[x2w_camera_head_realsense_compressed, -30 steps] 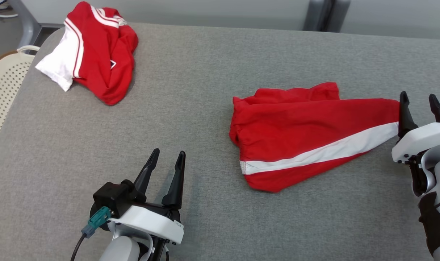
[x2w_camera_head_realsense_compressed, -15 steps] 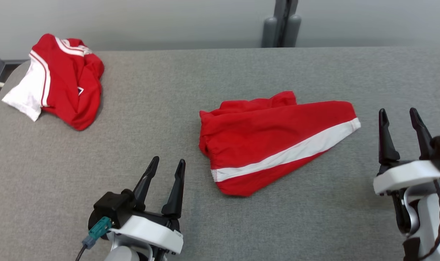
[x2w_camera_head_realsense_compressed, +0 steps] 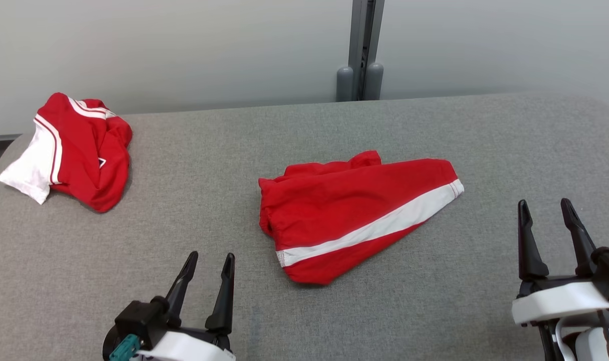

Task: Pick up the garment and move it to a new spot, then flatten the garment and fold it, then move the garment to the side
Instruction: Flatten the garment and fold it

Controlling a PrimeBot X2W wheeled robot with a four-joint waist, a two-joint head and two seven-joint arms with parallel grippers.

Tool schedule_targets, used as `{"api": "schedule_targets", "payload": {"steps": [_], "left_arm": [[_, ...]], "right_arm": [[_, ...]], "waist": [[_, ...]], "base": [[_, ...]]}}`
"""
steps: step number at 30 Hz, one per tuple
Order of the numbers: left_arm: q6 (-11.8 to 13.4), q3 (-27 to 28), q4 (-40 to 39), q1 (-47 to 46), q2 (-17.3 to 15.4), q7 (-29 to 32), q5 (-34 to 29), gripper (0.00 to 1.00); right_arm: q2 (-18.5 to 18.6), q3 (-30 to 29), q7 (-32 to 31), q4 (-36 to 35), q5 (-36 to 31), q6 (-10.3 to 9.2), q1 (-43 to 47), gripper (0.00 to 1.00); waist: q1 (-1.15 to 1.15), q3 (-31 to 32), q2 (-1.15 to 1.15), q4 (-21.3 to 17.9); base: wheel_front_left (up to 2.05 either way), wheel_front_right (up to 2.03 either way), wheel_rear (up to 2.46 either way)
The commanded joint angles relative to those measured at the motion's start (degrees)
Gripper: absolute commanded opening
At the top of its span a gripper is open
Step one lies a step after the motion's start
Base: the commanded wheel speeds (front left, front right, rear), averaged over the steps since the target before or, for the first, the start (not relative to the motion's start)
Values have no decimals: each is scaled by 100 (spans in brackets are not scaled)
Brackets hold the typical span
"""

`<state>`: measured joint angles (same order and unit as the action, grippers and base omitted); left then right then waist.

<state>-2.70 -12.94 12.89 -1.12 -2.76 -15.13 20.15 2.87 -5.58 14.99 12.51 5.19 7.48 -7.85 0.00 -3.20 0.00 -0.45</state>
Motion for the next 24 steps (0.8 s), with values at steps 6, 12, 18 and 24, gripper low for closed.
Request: {"api": "schedule_targets", "payload": {"steps": [6,12,18,24], "left_arm": [[81,145,-185,286,-23,-2,-45,100],[143,176,-297,380,-23,-2,-72,100],[316,224,-322,413,-23,-2,-33,100],[427,259,-217,382,-23,-2,-37,100]], "right_arm": [[10,264,30,-244,360,4,414,100],[20,608,30,-237,534,3,654,100],[18,678,30,-252,627,3,726,100],[17,701,30,-186,672,3,705,100]], "waist": [[0,189,0,18],[0,294,0,31],[0,324,0,20],[0,333,0,12]], "base": [[0,0,0],[0,0,0],[0,0,0],[0,0,0]]}}
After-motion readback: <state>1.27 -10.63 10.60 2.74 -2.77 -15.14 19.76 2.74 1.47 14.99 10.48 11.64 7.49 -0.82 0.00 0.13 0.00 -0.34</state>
